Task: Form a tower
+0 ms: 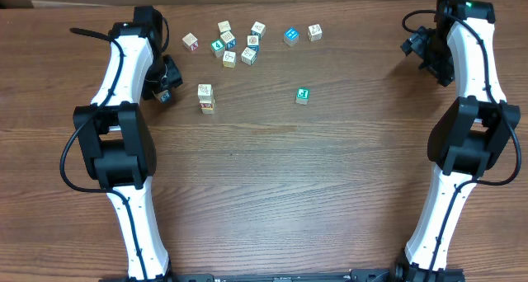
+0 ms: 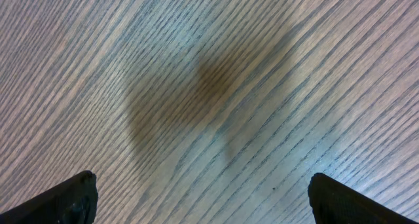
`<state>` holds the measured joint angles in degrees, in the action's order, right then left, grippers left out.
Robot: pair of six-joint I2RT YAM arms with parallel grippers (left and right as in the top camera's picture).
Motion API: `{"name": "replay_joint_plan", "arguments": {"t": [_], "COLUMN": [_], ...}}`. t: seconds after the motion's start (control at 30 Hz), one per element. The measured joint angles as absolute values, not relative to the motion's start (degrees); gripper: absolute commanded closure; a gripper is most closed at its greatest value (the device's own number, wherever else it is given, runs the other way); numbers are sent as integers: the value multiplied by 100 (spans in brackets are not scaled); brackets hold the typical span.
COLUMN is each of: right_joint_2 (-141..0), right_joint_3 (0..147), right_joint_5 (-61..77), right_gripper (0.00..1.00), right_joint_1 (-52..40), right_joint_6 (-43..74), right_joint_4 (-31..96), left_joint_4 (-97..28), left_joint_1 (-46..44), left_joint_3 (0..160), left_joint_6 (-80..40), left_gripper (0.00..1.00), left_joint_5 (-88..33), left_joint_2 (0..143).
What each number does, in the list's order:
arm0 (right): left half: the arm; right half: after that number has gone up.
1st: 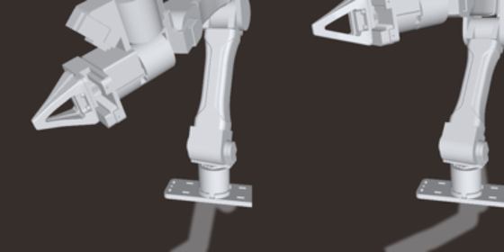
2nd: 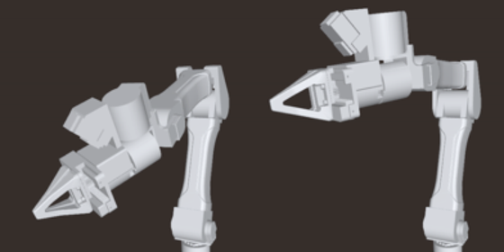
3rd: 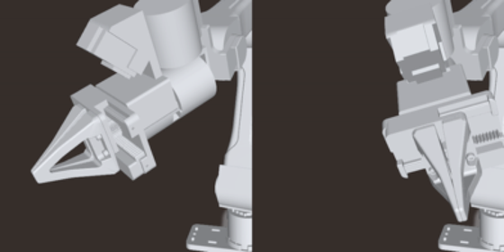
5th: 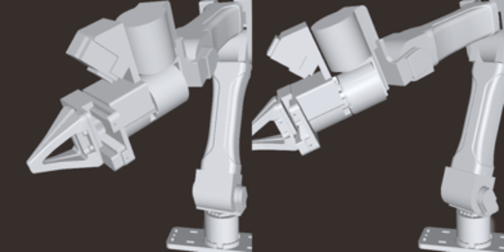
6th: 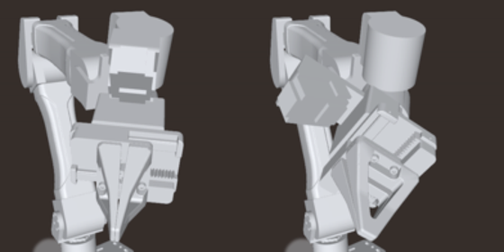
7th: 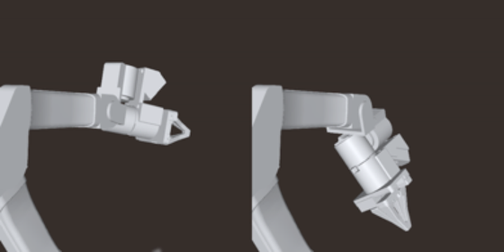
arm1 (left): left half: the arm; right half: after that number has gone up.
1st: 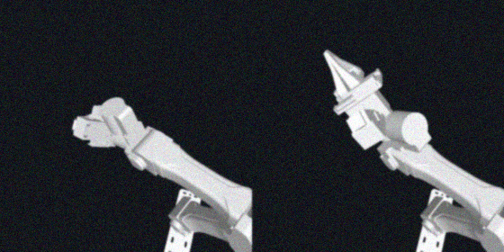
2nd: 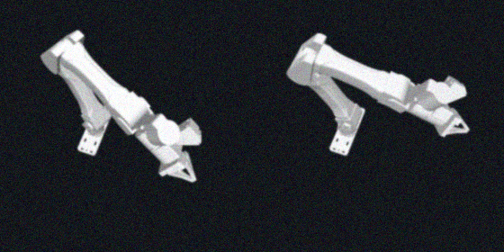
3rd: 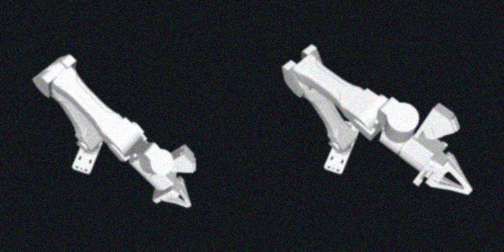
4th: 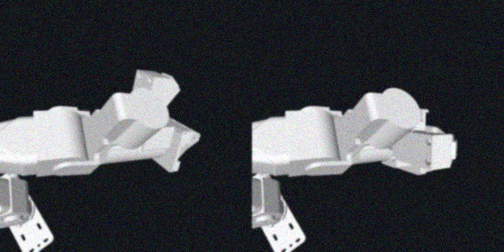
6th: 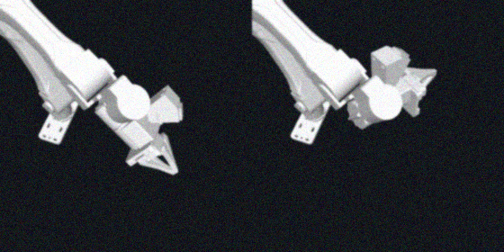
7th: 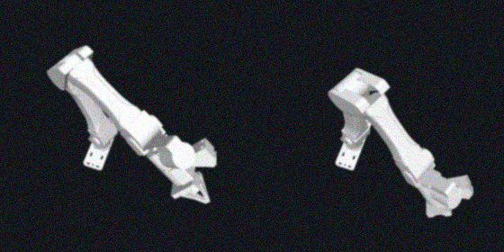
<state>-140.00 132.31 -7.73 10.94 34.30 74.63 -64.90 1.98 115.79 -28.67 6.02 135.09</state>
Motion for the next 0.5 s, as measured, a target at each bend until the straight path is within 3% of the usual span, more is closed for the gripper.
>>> {"name": "replay_joint_plan", "arguments": {"t": [0.5], "right_joint_2": [-13998], "right_joint_3": [13231], "right_joint_5": [-773], "right_gripper": [0], "right_joint_1": [1094], "right_joint_6": [3430], "right_joint_4": [7465], "left_joint_4": [-6445], "left_joint_1": [200], "left_joint_3": [11579], "left_joint_6": [-2884], "left_gripper": [51], "left_joint_5": [799], "left_joint_2": [13509]}}
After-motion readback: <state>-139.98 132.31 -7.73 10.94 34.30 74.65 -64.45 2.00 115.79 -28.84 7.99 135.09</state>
